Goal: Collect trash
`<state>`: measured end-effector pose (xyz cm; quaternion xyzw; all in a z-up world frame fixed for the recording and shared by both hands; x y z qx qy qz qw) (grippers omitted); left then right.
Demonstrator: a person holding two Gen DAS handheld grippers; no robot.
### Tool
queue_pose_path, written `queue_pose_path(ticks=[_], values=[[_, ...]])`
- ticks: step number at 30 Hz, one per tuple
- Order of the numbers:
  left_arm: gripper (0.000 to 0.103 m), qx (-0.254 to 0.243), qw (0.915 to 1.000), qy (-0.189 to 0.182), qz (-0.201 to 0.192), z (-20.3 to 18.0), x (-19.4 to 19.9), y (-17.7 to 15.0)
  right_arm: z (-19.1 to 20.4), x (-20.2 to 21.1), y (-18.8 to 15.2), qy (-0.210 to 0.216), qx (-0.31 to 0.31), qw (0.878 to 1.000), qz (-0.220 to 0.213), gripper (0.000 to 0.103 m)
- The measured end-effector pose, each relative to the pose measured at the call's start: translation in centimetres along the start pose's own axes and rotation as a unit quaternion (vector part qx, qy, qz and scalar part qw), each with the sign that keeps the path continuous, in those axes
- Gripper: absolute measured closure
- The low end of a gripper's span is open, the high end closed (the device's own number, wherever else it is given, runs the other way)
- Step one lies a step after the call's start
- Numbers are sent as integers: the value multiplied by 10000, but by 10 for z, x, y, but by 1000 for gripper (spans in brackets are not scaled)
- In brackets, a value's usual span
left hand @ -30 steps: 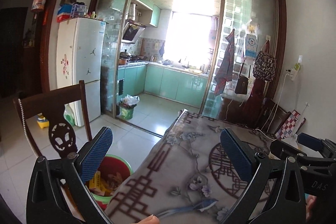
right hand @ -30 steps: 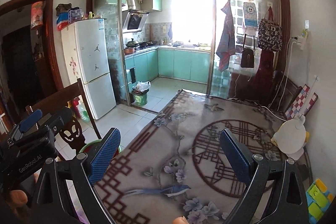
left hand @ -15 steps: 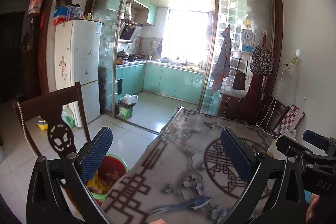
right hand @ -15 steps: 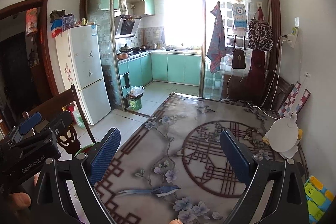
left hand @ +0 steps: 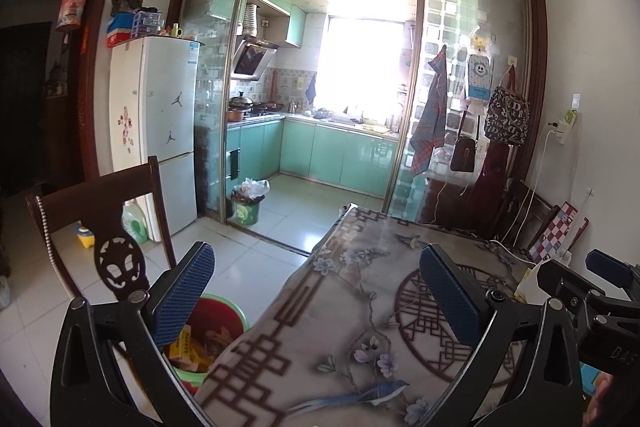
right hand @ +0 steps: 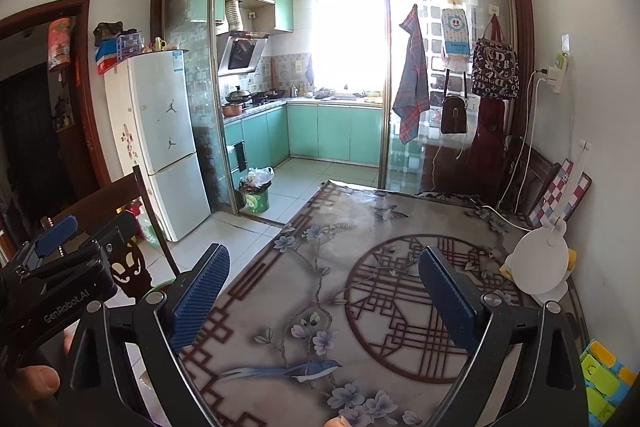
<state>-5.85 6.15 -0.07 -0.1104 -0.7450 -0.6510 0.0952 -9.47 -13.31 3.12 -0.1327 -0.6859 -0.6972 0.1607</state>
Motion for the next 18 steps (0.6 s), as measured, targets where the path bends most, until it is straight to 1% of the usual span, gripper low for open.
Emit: queue_pose_path(ticks=[11,14,18], values=[[0,-13,9997,-106,218,-11,-17,-5,-11,-20,7,-114,-108,9998,105,7],[0,-33,9992,-256,306,-15,-24,-8,-15,-27,4,-153,-140,9997,148,7],[0,-280,9969,-411,606,-29,-44,-19,-29,-44,-5,-257,-230,9990,300,7]])
Point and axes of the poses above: each gripper's, at about its wrist camera, not at the fingertips, and x roughly against the way its jaws point, z to its left, y to its top, the point moved 1 cm from there along -x, roughly the way its jaws point, and after that the axes turned 3 degrees about -z, right-handed, at the moved point
